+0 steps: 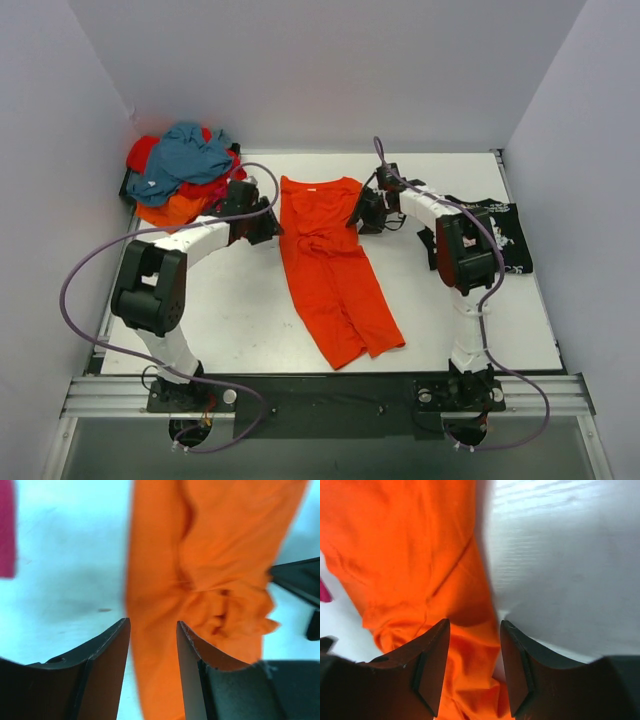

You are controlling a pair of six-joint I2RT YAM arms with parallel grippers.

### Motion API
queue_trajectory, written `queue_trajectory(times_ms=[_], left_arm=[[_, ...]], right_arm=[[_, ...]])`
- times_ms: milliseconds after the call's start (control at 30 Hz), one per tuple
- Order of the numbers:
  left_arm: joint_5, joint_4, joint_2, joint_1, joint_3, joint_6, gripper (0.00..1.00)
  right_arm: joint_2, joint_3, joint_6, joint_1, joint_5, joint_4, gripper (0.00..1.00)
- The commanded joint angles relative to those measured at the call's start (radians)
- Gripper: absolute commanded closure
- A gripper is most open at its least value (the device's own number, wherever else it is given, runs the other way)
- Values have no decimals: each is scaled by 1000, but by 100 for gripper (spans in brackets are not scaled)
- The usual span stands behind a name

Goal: Fold and stack the t-shirts
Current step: Rotate the tshirt 90 degrees

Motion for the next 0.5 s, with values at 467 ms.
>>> queue_trajectory(times_ms=[467], left_arm=[[67, 135, 267, 75, 57, -65, 54]], right_arm=[[161, 234, 48, -27, -32, -152, 100]])
